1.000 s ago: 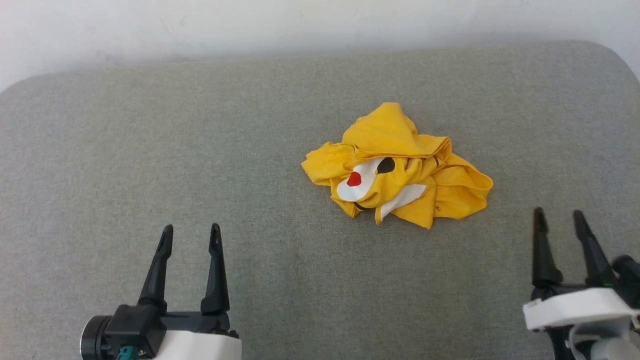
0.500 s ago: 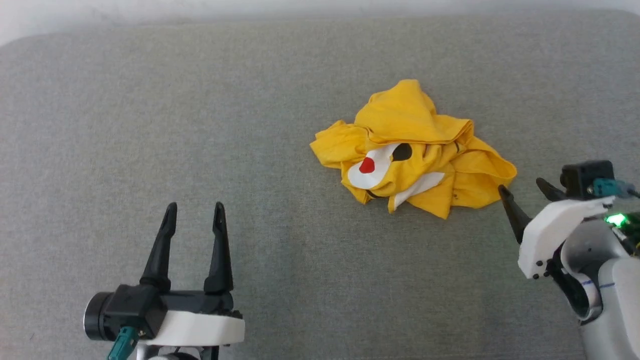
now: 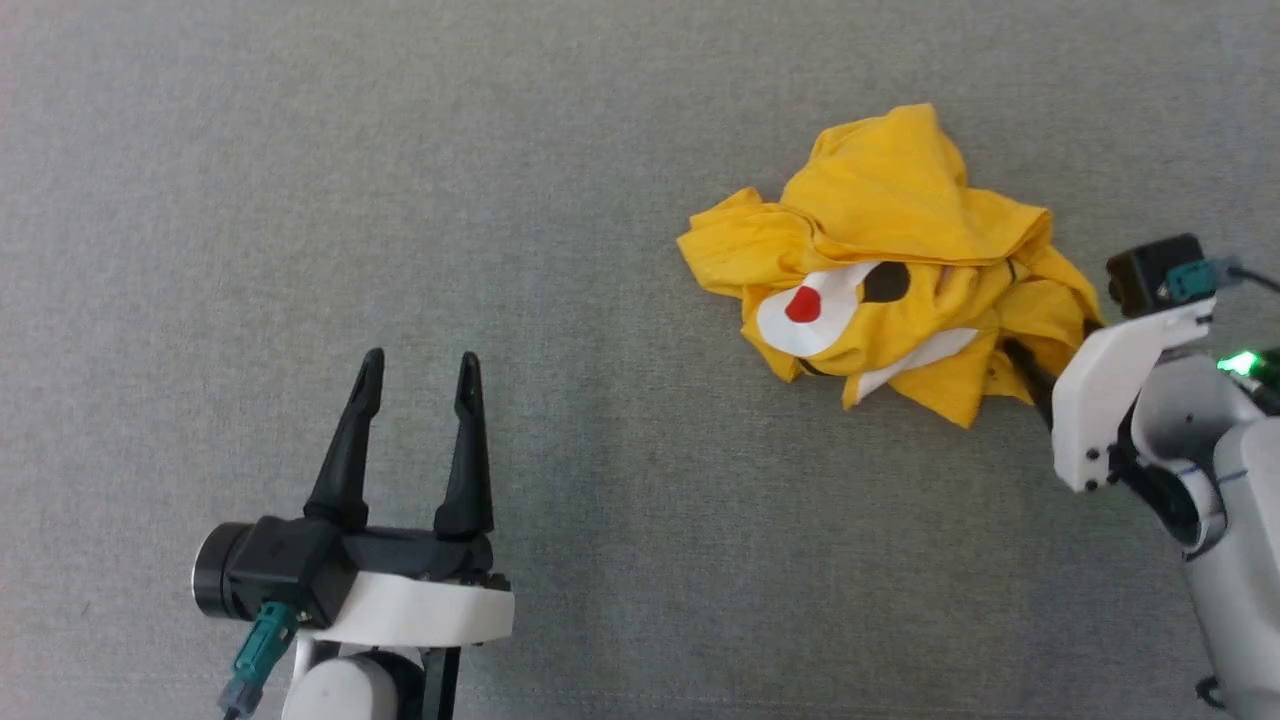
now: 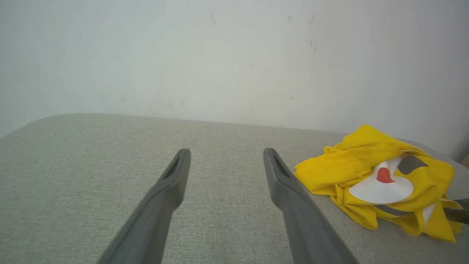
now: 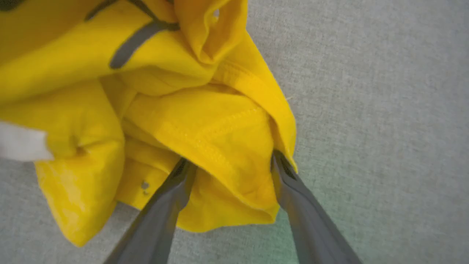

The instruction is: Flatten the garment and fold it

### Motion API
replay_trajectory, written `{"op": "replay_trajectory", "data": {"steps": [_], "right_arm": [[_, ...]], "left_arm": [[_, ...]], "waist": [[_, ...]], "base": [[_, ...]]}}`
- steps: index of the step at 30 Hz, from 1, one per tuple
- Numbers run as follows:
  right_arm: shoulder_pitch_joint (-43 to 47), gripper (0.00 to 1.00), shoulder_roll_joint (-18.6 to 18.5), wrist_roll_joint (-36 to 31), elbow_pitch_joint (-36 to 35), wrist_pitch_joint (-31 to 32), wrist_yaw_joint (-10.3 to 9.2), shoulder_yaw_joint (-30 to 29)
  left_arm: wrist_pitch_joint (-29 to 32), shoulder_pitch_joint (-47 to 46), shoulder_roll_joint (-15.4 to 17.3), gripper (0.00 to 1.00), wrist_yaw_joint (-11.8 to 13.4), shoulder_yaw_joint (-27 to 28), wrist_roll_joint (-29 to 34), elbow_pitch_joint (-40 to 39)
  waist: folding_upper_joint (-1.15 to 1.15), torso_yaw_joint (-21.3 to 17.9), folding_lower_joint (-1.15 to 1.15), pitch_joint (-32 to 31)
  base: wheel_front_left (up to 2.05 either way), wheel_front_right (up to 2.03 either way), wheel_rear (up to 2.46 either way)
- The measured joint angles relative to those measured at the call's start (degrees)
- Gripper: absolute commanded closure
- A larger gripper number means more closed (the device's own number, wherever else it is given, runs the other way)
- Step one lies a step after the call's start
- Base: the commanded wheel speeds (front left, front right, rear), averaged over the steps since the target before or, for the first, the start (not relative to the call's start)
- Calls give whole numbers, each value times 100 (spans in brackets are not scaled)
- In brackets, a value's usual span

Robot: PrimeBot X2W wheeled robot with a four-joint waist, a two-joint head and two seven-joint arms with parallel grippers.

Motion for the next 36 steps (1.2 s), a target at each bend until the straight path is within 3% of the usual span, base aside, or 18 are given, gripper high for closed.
{"op": "replay_trajectory", "data": {"steps": [2, 3, 4, 5, 13, 21, 30, 36], "right_arm": [[-158, 4, 4, 52, 120, -1, 0, -30], [-225, 54, 0, 55, 154, -11, 0, -27], [-280, 72, -13, 58, 172, -54, 0, -20], [-322, 100, -10, 90, 183, -77, 0, -21], [-430, 100, 103, 647, -98, -152, -7, 94], [-254, 100, 183, 1232, -1433, -7, -5, -199], [1349, 100, 425, 1224, -2804, 437, -5, -1247], [2833, 100, 856, 973, -2866, 655, -5, -1541]], "left_arm": [[0, -55, 0, 0, 0, -32, -2, 19], [0, -69, 0, 0, 1, -41, -9, 31], [0, -91, -1, 0, 2, -47, -16, 49], [0, -114, -1, 0, 3, -49, -23, 57], [0, -116, -3, 0, 43, -18, -52, 157], [0, 13, -10, 0, 43, 10, -60, 200], [0, 294, -14, 0, 43, 73, -103, 226], [0, 361, -15, 0, 16, 73, -104, 248]], "waist": [[0, 59, 0, 96], [0, 88, 0, 139], [0, 116, 0, 177], [0, 139, -1, 211], [0, 110, 1, 166], [0, -89, 0, -289], [0, -308, -2, -754], [0, -384, -2, -862]], "base": [[0, 0, 0], [0, 0, 0], [0, 0, 0], [0, 0, 0], [0, 0, 0], [0, 0, 0], [0, 0, 0], [0, 0, 0]]}}
